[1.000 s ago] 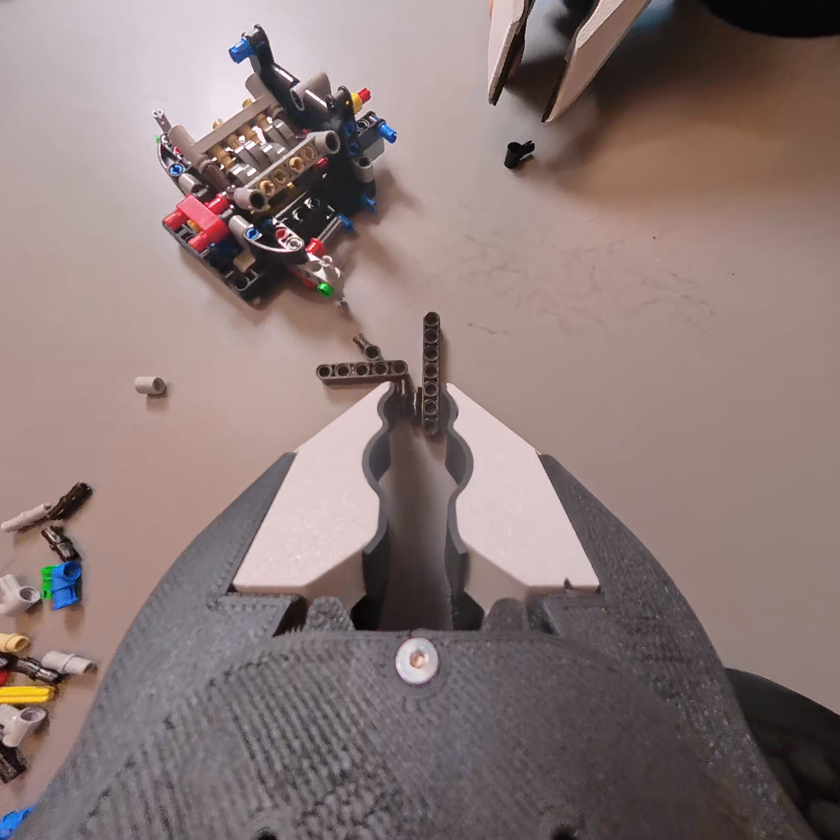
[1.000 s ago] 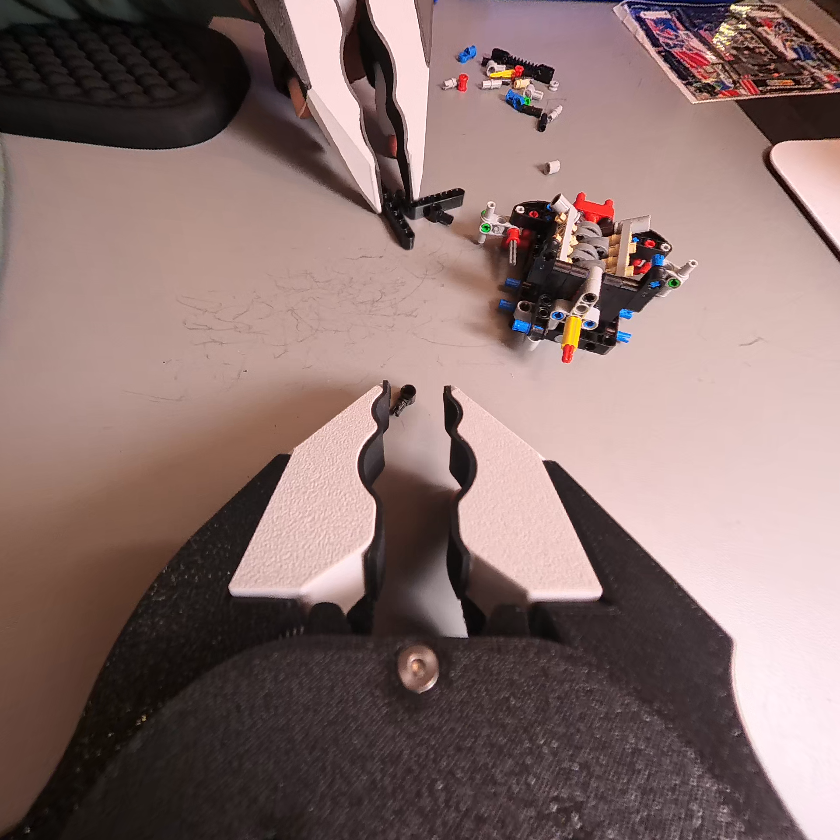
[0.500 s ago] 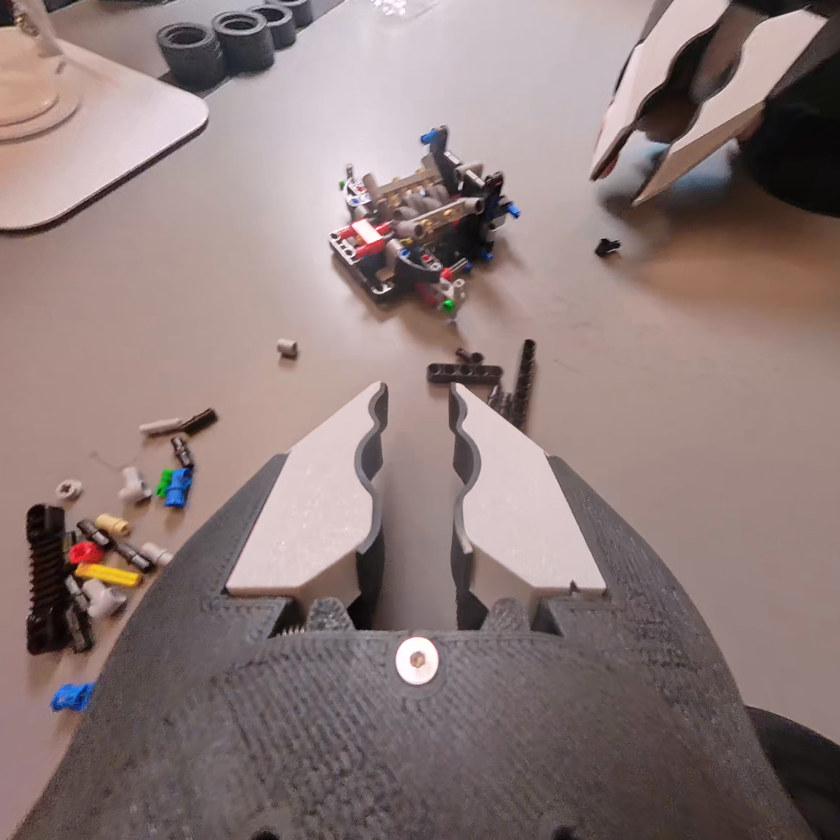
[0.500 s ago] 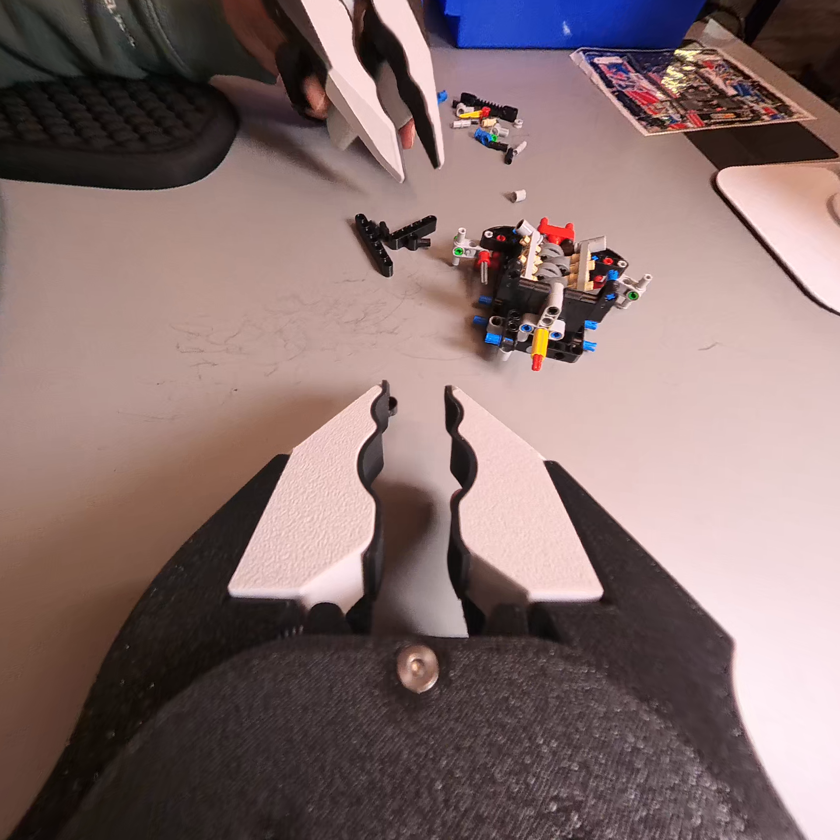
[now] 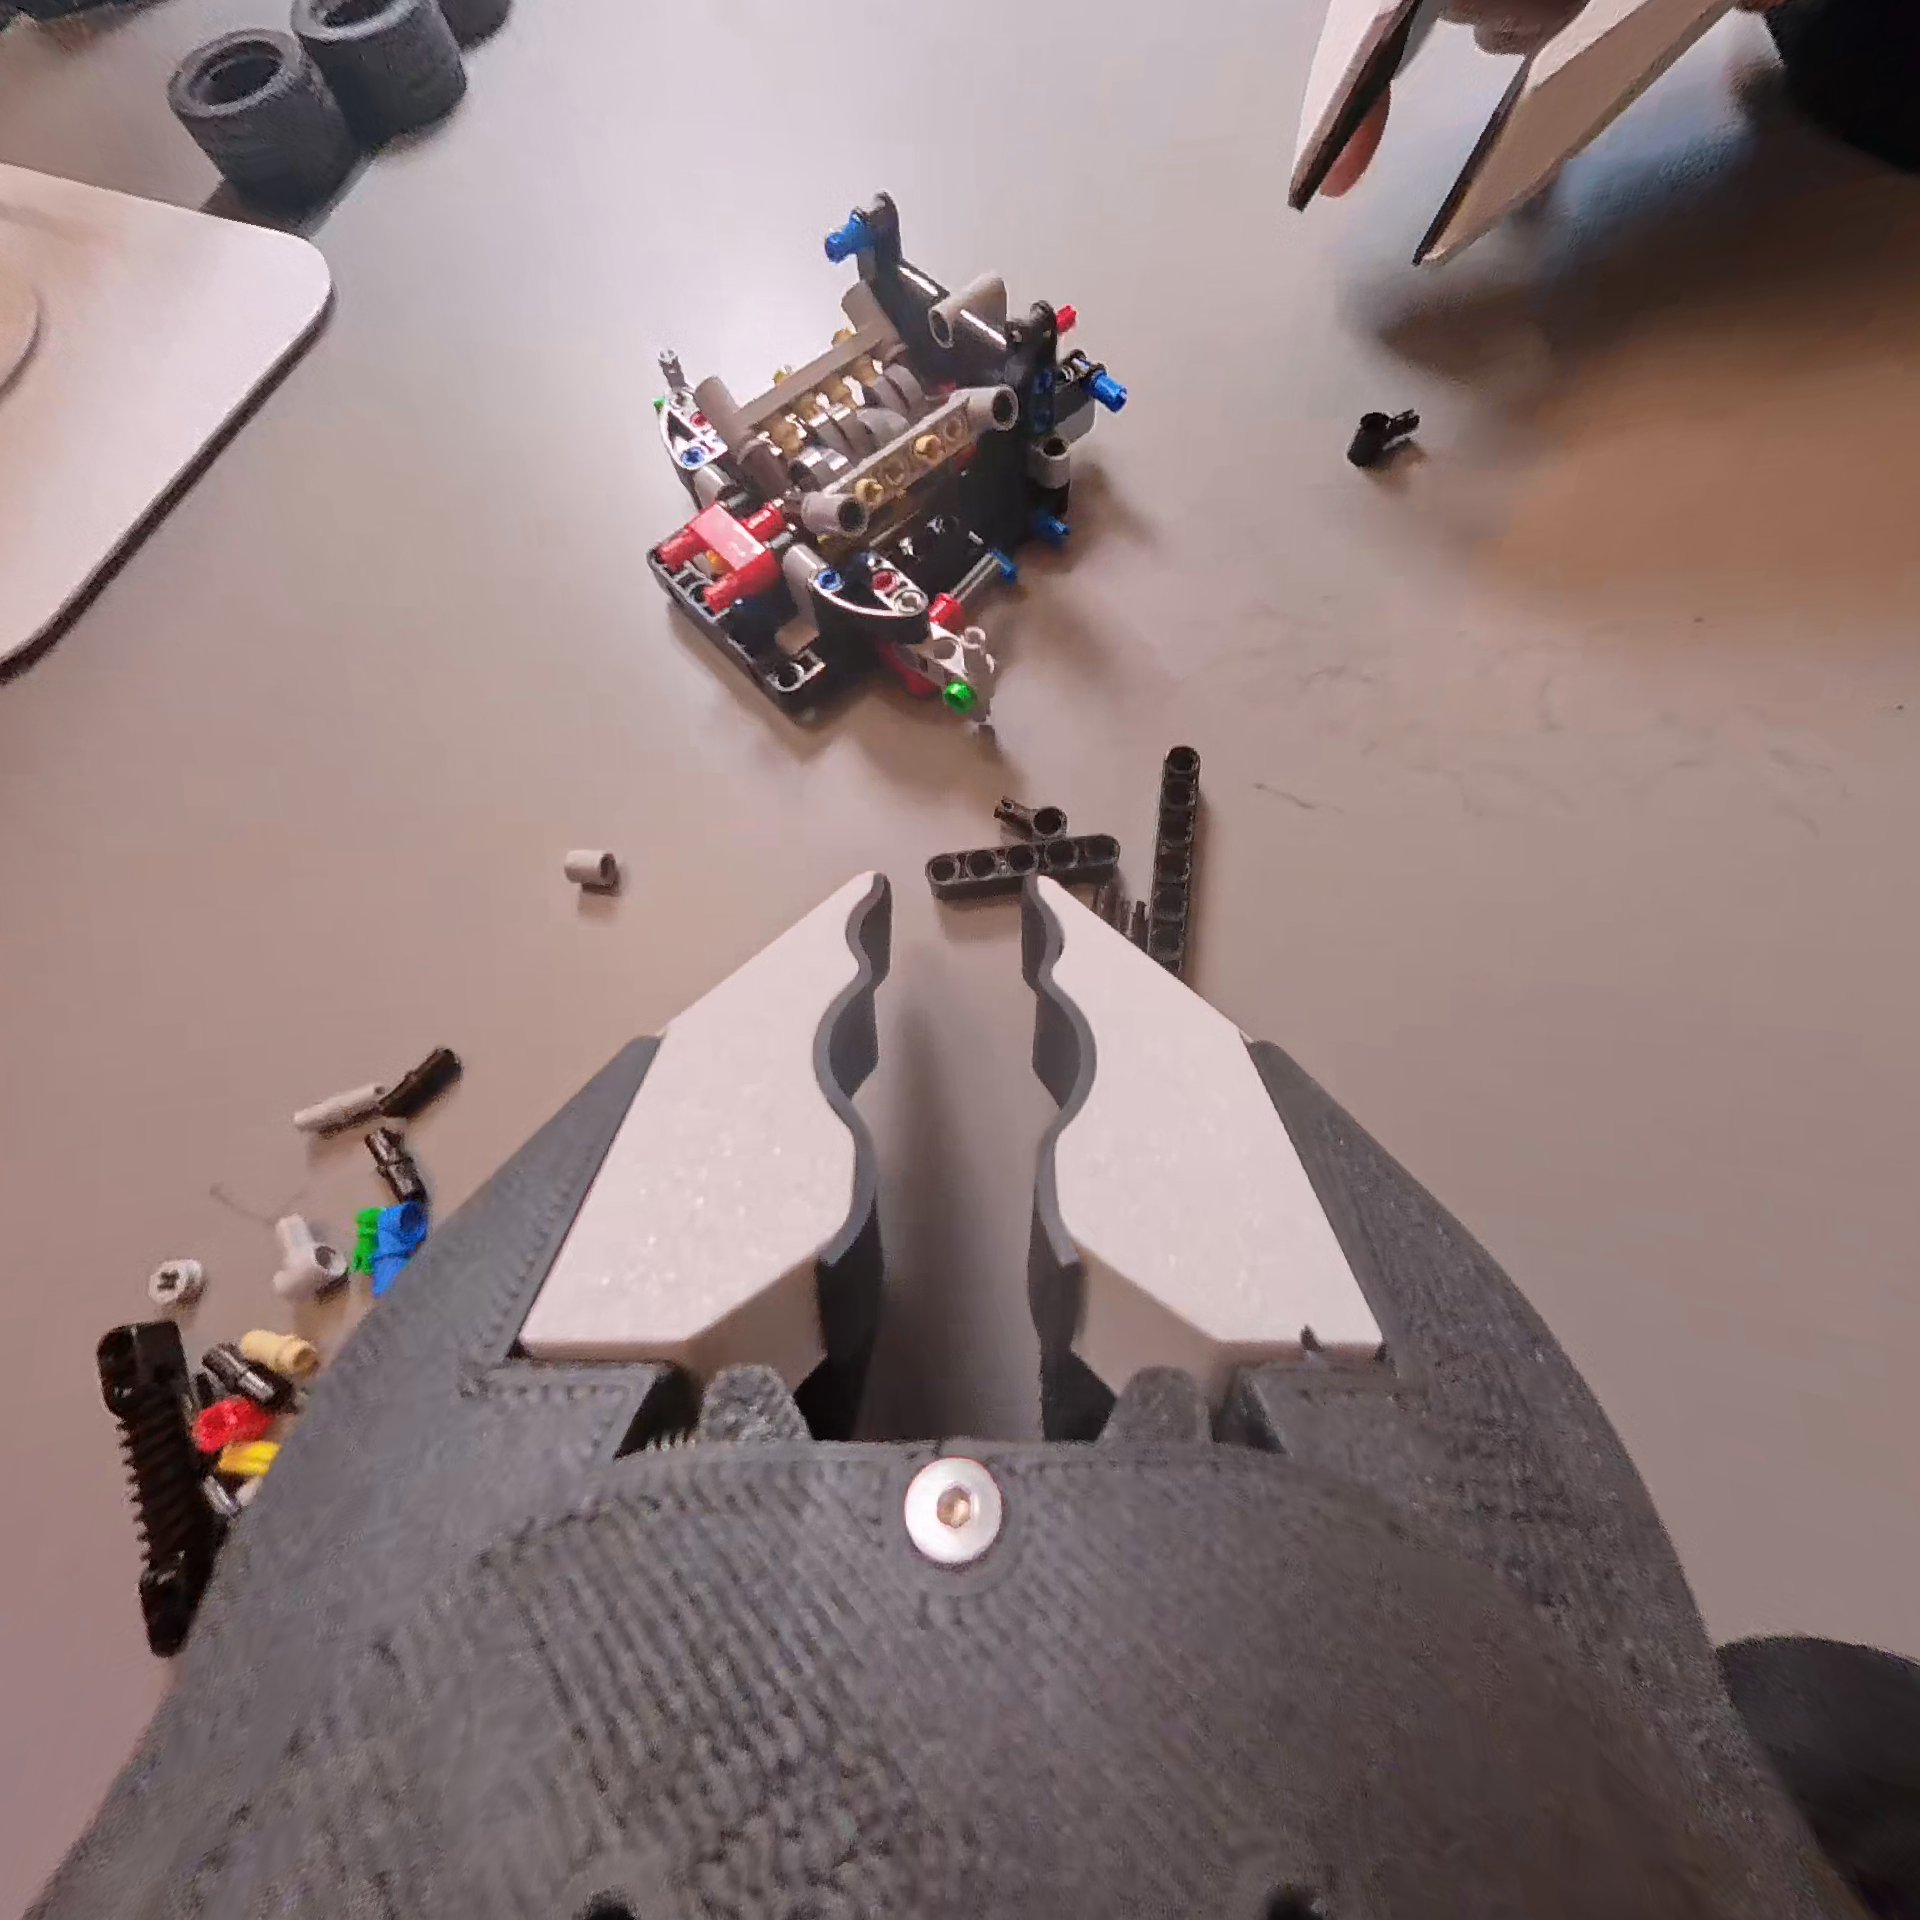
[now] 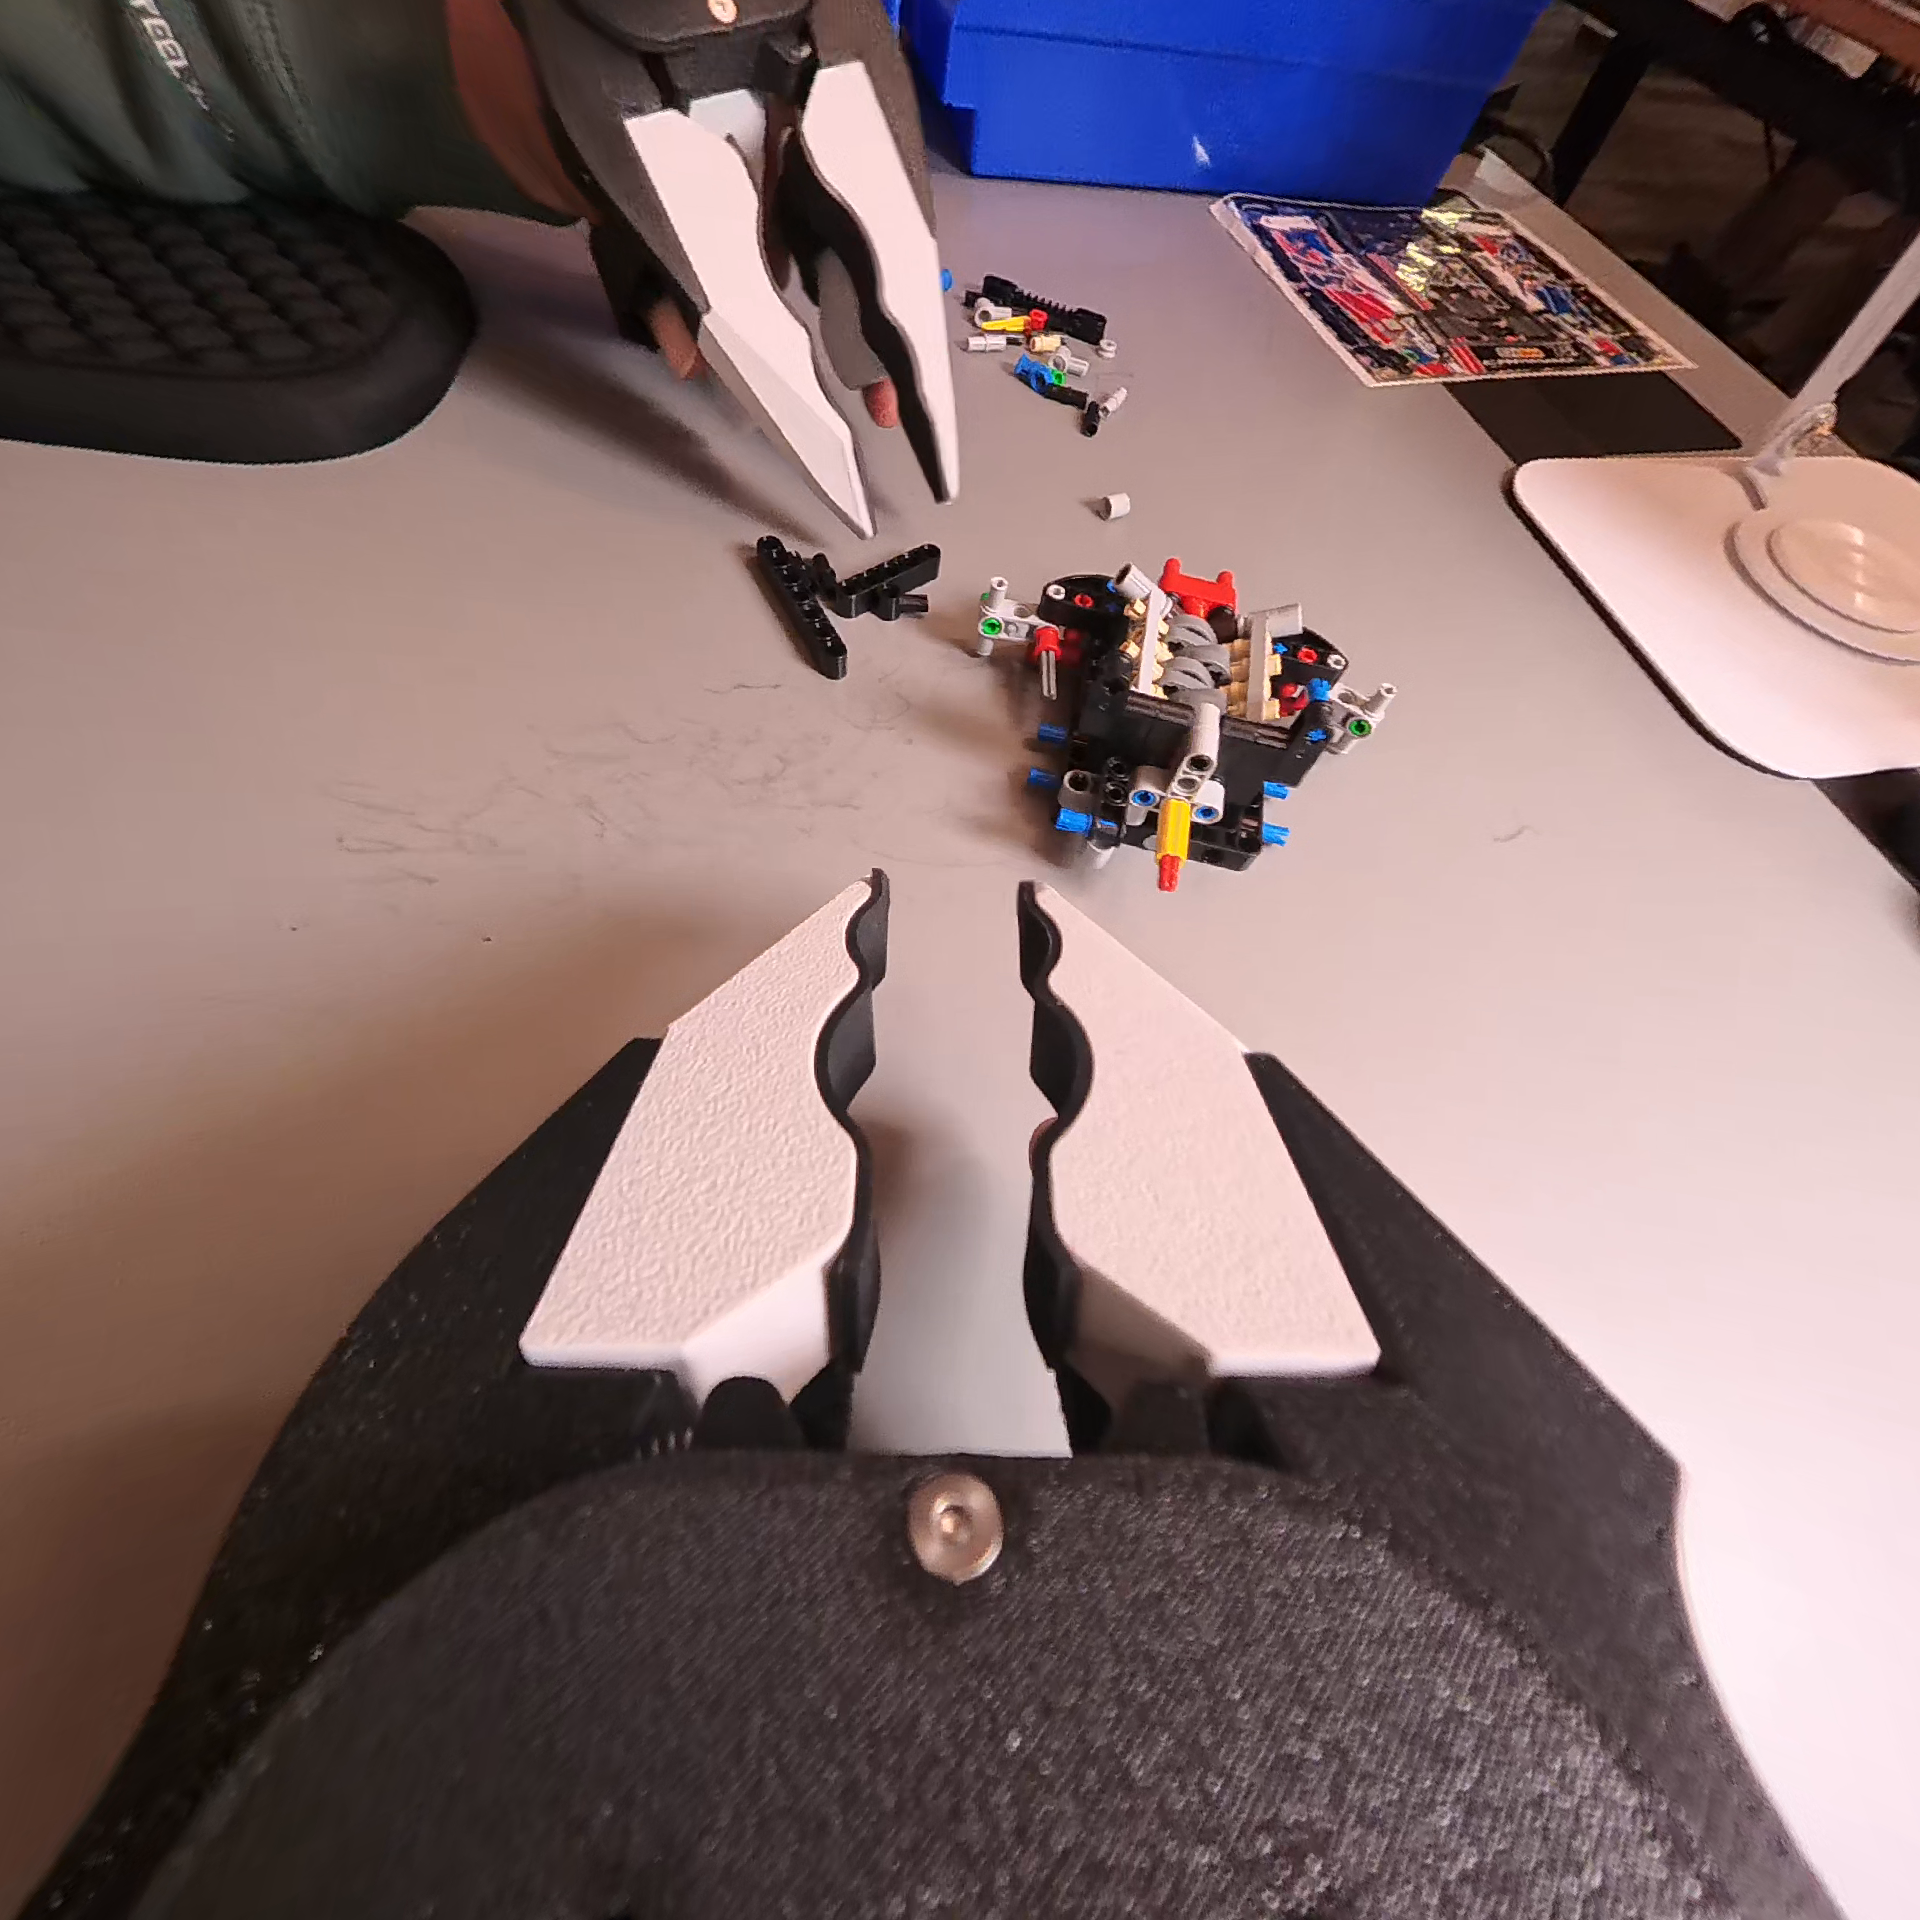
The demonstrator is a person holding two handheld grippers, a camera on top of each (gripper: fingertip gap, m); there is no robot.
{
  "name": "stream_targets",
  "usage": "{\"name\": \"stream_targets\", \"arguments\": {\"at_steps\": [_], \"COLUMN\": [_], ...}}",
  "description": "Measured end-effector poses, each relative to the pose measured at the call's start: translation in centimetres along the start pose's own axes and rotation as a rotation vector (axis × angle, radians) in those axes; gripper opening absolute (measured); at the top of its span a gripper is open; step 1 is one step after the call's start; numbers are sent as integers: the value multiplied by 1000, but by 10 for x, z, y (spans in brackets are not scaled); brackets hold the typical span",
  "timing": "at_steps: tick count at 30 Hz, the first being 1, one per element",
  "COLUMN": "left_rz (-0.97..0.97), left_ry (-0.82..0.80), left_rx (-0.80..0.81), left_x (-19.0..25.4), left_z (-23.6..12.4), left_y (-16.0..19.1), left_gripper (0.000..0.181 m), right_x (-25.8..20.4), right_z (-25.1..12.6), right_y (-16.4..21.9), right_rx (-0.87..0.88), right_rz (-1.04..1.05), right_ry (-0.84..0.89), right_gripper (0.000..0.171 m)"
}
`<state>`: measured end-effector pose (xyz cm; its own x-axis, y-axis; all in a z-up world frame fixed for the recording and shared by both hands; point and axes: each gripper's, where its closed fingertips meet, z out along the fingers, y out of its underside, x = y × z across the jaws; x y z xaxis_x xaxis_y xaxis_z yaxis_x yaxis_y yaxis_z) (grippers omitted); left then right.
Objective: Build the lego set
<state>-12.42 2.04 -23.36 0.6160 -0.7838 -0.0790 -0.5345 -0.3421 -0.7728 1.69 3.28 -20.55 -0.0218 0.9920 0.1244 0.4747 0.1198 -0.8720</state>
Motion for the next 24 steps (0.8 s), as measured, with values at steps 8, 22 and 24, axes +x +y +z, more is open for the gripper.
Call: {"name": "stream_targets", "arguments": {"at_steps": [8, 22, 24], "left_rz": [53, 210, 174], "left_ry": [180, 213, 233], "left_rx": [-63, -73, -50], "left_x": [41, 73, 71], "left_z": [-10, 6, 2], "left_y": [8, 3, 1], "left_gripper": [20, 14, 22], "right_x": [-5, -5, -5], "right_z": [4, 5, 4], "right_y": [1, 5, 5], "right_rx": [-11, -29, -28], "right_rz": [-13, -22, -24], "right_ry": [-20, -16, -16], "right_gripper": [24, 23, 23]}}
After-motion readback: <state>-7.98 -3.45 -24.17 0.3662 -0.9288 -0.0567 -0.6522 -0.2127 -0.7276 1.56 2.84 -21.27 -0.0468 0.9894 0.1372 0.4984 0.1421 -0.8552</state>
